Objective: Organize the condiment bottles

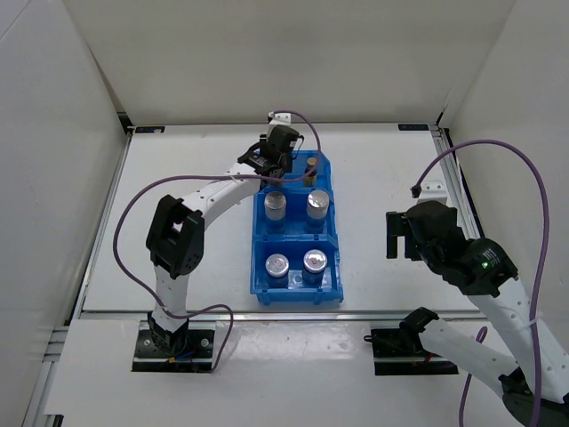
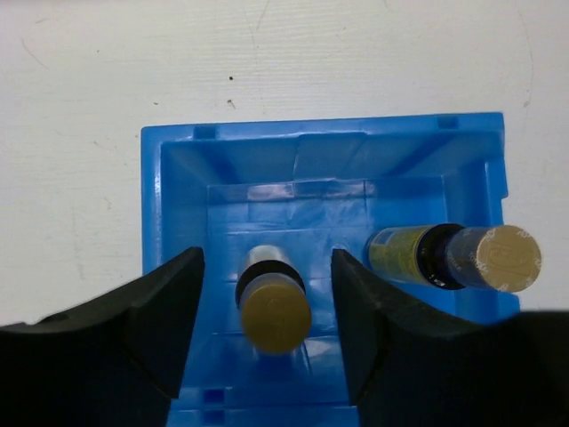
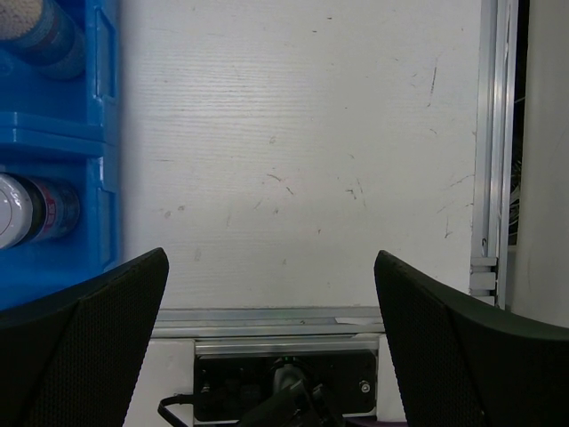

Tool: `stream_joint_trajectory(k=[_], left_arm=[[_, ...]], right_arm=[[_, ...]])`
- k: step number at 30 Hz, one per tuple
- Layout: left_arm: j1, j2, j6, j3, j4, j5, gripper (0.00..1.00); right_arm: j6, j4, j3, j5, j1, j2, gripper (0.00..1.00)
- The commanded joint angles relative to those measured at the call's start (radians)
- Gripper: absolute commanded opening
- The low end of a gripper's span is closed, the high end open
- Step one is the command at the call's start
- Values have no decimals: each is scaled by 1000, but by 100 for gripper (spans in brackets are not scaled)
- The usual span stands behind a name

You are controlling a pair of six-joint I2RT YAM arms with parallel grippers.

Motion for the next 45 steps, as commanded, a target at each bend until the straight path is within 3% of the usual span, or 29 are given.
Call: stream_joint_trajectory(k=[1, 4, 7, 10, 15, 18, 23, 28, 31, 33, 40, 45], left_arm=[[11, -23, -20, -6, 51, 24, 75], [11, -14, 16, 3, 51, 24, 84], [11, -24, 63, 54, 27, -4, 100], [11, -76, 108, 92, 18, -33, 100], [11, -322, 157, 60, -4, -55, 100], [11, -531, 186, -105, -13, -90, 100], [21, -874, 209, -517, -37, -200, 100], [21, -1263, 183, -840, -33, -191, 100], [21, -1394, 256, -998, 53, -194, 100], [21, -1410, 319, -1075, 116, -212, 100], [21, -1397, 310, -1084, 137, -257, 100], [21, -1511, 332, -1168, 223, -219, 100]], right_arm=[[-8, 37, 0, -5, 13, -18, 100], [-18, 37, 0, -5, 24, -27, 100], [-18, 37, 0, -14, 33, -28, 100], [-18, 37, 0, -14, 33, -28, 100], [-18, 46, 0, -14, 33, -28, 100], [-18, 46, 0, -14, 42, -37, 100], [-18, 34, 0, -17, 81, -57, 100], [-18, 14, 20, -7, 91, -89, 100], [19, 5, 20, 35, 91, -98, 100], [28, 5, 11, 44, 91, -110, 100], [102, 4, -34, 136, 91, -179, 100], [102, 34, -71, 125, 91, -189, 100]])
